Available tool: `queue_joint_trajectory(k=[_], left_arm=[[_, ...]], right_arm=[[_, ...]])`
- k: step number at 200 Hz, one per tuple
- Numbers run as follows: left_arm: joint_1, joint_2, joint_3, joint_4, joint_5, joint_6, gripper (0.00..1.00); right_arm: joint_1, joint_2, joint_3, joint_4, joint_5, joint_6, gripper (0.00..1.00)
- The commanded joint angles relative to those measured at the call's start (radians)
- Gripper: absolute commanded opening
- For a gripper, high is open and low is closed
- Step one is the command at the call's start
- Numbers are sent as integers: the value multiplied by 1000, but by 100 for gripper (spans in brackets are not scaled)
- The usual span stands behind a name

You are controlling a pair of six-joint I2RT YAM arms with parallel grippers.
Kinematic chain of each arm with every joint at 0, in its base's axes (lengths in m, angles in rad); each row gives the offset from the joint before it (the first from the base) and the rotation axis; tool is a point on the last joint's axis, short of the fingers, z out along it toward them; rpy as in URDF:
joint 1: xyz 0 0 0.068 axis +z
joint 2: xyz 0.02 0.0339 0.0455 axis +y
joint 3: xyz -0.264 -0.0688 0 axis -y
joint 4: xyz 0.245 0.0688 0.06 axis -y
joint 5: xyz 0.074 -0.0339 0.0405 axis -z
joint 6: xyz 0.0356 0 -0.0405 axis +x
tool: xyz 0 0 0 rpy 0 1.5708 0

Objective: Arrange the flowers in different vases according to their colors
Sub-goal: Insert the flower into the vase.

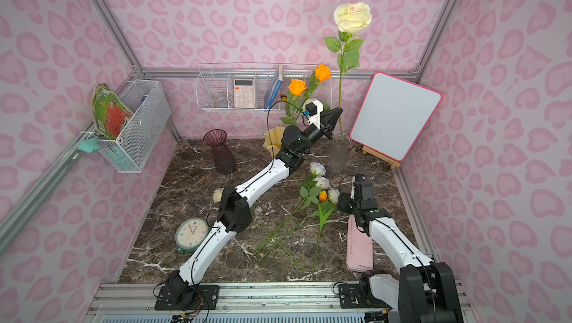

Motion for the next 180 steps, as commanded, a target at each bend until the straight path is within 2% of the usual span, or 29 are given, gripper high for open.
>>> queue_joint_trajectory(k=[1, 35, 61, 68, 83, 102, 125, 133, 180], left_arm=[[2, 29, 9, 0, -37, 64, 0], [19, 64, 21, -12, -38, 67, 0], [20, 71, -26, 19, -4, 33, 0], [19, 71, -49, 52, -2, 17, 9], [18, 52, -88, 54, -6, -37, 52], [14, 15, -141, 51, 20, -77, 84], [0, -48, -224, 43, 41, -76, 92], [-6, -83, -265, 35, 49, -77, 99], [-46, -419, -718, 71, 13, -78, 99]], right_arm=[[1, 1, -6, 23, -10, -11, 72], [1, 15, -12, 42, -13, -14, 72], [0, 24, -8, 48, -24, -20, 72], [0, 24, -8, 49, -26, -21, 72], [1, 22, -6, 46, -35, -21, 72], [1, 8, -10, 34, -39, -16, 73], [0, -32, -23, 24, -47, -6, 73], [0, -50, -29, 18, -53, 0, 73], [4, -118, -53, -51, -112, 52, 74]])
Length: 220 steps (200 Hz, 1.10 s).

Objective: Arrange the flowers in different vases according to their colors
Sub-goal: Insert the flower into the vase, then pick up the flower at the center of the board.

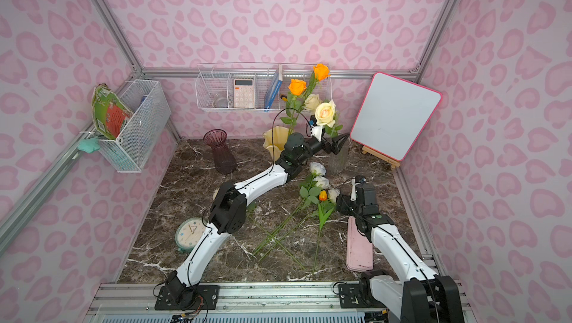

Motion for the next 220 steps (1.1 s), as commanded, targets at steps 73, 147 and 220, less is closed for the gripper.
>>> queue_joint_trajectory(k=[73, 147, 220], left_arm=[[-49, -582, -797, -122, -171, 18, 99], [-72, -977, -1167, -449, -317, -33, 99], [-73, -1226, -1376, -632, -437, -88, 98]], right_arm=[[288, -18, 5, -166, 2, 194, 72], [502, 57, -42, -180, 122, 349, 65], [529, 313, 28, -173, 192, 382, 30]])
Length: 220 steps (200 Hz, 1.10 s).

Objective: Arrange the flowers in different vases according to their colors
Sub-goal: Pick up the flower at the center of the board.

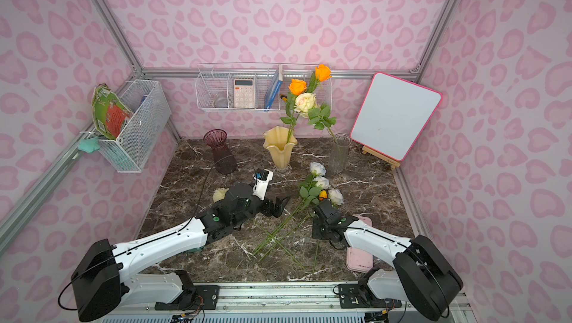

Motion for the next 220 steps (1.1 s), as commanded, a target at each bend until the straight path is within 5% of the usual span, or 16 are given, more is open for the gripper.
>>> queue_joint_trajectory(k=[1, 38, 119, 177, 220], left_arm=[[1, -50, -47, -86, -65, -36, 98], [2, -112, -102, -207, -148, -123, 97], [15, -130, -153, -291, -196, -200, 97], [22, -71, -122, -274, -122, -202, 97], [22, -17, -90, -274, -105, -190, 96]], right_arm=[[4, 36, -5, -30, 20, 40, 29], [65, 10, 82, -104, 106, 77, 3], [335, -71, 682, -388, 385, 40, 0], [318, 82, 908, 302, 618, -665, 0], [206, 203, 844, 878, 561, -960, 0]])
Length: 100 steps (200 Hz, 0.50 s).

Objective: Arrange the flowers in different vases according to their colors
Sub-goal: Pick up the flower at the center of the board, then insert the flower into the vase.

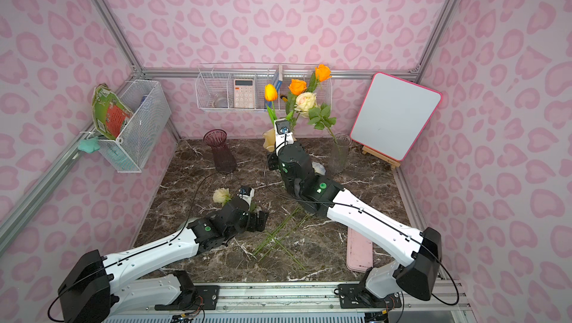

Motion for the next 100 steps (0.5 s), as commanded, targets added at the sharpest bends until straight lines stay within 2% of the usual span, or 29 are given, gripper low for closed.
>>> queue_joint_trajectory(k=[1, 23, 66, 100], left_arm=[[0, 28, 21, 2, 19, 14, 96], [0, 59, 32, 16, 30, 14, 96], [2, 121, 51, 36, 48, 21, 96], [6, 160, 46, 57, 68, 13, 95]], right_arm=[[-45, 56, -20, 443, 0, -260, 0], [-82, 151, 3, 592, -10, -337, 0], [-125, 275, 29, 828, -68, -380, 0], [-176, 395, 145, 824, -117, -316, 0]])
